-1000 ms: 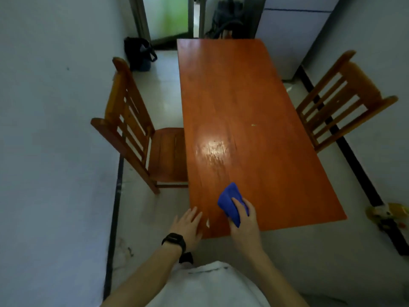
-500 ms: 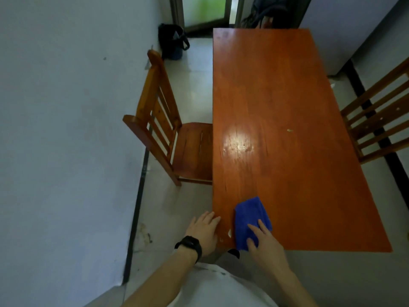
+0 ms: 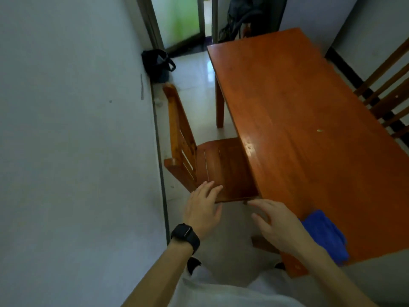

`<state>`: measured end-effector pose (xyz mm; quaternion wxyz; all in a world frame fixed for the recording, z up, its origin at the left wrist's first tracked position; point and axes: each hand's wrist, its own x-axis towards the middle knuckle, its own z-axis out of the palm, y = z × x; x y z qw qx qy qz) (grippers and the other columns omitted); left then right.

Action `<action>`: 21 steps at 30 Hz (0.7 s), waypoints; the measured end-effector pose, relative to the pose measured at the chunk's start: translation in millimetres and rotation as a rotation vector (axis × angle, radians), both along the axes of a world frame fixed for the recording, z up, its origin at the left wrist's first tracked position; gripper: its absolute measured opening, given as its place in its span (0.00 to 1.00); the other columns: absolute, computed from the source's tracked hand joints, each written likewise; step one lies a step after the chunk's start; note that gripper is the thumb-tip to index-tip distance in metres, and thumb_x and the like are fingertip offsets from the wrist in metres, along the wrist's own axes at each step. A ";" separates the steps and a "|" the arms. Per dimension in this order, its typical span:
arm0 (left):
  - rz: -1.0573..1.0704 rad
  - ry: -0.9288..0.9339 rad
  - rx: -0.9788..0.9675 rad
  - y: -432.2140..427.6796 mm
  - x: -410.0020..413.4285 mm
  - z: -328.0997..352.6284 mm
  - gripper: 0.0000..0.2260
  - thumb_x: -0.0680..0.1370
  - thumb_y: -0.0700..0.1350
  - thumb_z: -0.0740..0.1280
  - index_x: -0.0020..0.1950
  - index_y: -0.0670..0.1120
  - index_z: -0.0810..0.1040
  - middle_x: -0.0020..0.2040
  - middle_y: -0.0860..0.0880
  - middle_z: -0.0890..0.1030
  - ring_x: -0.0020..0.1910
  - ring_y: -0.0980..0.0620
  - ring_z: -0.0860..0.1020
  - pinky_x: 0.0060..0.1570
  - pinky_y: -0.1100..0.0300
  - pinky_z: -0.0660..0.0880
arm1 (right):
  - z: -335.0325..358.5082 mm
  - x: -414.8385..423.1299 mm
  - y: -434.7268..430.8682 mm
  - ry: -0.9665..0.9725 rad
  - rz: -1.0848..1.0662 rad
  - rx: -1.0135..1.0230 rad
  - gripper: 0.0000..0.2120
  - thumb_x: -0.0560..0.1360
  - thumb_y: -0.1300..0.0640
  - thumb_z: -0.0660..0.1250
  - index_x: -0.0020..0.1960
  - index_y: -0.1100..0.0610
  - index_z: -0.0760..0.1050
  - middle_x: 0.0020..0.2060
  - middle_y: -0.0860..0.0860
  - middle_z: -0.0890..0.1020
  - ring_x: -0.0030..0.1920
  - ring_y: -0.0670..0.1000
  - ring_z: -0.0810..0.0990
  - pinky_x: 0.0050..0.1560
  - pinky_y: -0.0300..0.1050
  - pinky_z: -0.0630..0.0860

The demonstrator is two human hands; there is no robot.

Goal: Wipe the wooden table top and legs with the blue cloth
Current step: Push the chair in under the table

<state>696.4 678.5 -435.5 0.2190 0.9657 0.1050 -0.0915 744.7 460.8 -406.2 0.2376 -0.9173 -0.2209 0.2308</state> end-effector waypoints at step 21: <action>-0.190 -0.090 0.217 215.5 206.0 65.1 0.17 0.82 0.50 0.59 0.71 0.54 0.71 0.74 0.48 0.69 0.72 0.46 0.67 0.71 0.47 0.65 | 18.7 81.6 211.2 0.331 -0.270 0.275 0.25 0.79 0.39 0.61 0.74 0.38 0.60 0.64 0.34 0.68 0.60 0.35 0.66 0.59 0.34 0.68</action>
